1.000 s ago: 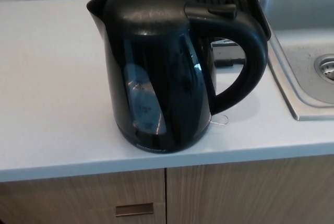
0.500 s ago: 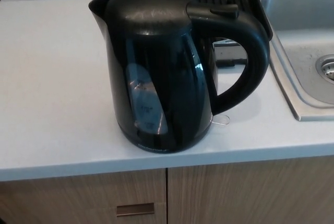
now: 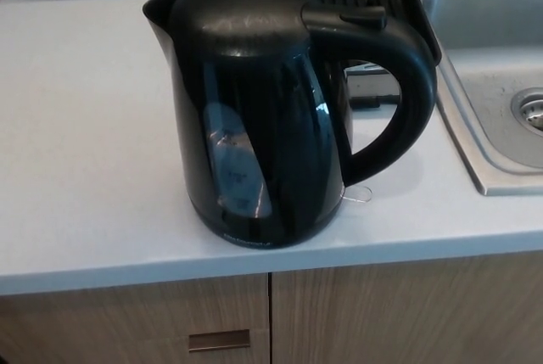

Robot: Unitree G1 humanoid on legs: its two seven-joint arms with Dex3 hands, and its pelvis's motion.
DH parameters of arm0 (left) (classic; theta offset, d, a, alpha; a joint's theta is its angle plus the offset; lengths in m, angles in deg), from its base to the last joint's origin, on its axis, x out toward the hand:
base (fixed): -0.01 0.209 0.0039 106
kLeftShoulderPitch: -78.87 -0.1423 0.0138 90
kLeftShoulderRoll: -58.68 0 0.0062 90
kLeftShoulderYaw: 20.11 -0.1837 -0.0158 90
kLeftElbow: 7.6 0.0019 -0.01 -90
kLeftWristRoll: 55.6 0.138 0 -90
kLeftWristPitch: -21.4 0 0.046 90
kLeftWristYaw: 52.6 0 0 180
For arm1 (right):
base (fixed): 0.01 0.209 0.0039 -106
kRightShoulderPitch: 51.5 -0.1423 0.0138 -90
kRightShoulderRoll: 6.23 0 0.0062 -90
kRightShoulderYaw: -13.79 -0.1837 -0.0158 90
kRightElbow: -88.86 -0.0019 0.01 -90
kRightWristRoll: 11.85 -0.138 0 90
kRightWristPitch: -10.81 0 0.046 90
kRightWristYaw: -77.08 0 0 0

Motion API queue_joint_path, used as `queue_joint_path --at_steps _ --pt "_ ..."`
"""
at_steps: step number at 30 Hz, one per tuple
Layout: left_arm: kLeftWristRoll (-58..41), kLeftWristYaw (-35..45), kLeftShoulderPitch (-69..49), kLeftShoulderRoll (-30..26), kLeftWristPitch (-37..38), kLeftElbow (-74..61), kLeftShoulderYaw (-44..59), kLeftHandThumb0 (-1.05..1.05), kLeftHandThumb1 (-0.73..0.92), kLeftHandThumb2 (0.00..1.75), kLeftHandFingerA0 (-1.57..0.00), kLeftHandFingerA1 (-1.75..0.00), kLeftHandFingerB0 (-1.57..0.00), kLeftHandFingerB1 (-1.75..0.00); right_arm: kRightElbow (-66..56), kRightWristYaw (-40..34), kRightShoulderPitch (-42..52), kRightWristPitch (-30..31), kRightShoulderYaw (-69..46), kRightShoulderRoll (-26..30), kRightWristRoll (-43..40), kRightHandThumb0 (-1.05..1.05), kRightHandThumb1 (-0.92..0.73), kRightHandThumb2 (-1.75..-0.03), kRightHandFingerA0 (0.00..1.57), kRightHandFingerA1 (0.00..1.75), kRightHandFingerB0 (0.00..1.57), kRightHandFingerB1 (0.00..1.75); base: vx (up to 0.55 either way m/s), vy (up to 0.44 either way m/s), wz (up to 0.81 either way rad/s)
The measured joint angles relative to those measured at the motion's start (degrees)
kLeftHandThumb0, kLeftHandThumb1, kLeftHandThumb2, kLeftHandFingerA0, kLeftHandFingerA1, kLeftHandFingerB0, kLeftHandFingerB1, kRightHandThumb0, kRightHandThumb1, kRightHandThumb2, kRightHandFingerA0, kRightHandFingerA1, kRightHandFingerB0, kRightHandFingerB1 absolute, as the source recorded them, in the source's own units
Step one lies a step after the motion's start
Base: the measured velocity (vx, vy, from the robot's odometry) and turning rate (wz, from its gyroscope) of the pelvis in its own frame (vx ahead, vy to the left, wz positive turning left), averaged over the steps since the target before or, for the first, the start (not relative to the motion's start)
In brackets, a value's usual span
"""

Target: Pick up a kettle using the right hand on left side of the counter and then walk right towards the kettl base and turn on the kettle

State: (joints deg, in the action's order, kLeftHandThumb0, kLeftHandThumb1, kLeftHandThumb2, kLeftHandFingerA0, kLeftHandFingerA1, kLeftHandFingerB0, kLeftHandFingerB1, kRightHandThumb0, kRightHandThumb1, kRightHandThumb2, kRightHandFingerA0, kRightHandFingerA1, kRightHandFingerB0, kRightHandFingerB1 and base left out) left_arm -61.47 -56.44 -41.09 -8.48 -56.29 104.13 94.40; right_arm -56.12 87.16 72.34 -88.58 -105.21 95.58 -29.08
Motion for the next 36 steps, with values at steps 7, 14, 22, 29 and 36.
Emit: queue_joint_path --at_steps 7,14,22,29,36 --pt "-0.1 0.1 0.4 -0.2 0.8 3.1 0.3 0.40 0.34 1.52 -0.99 -1.15 -0.96 -1.06 7.5 1.9 -7.7 3.7 1.1 4.8 2.0 -0.71 -0.50 -0.89 0.55 0.57 0.37 0.49 0.00 -0.001 0.01" --pt "-0.1 0.3 0.5 -0.3 2.3 4.4 0.4 0.31 0.32 1.56 -0.96 -1.15 -0.92 -1.06 14.7 2.7 -16.4 7.4 4.4 6.5 4.7 -0.80 -0.50 -0.86 0.52 0.55 0.38 0.47 0.00 0.000 0.00" --pt "-0.1 0.5 0.5 -0.4 2.8 4.6 0.4 0.35 0.28 1.64 -0.99 -1.16 -0.96 -1.07 18.4 2.7 -24.5 13.6 6.9 7.6 7.6 -0.75 -0.59 -0.59 0.38 0.50 0.39 0.34 0.00 0.000 0.00" --pt "0.1 0.2 -0.1 -0.3 2.8 2.9 -0.2 0.34 0.31 1.62 -0.94 -1.17 -0.93 -1.07 18.6 2.7 -31.5 19.7 12.8 8.6 12.4 -0.81 -0.66 -0.61 0.08 0.39 0.21 0.30 0.00 0.000 0.00" --pt "0.1 0.1 0.5 -0.4 2.8 4.3 -0.3 0.35 0.30 1.62 -0.94 -1.14 -0.91 -1.05 19.1 2.9 -38.1 25.5 21.1 9.8 17.2 -0.89 -0.57 -0.97 0.00 0.20 0.13 0.26 0.00 0.000 0.00"
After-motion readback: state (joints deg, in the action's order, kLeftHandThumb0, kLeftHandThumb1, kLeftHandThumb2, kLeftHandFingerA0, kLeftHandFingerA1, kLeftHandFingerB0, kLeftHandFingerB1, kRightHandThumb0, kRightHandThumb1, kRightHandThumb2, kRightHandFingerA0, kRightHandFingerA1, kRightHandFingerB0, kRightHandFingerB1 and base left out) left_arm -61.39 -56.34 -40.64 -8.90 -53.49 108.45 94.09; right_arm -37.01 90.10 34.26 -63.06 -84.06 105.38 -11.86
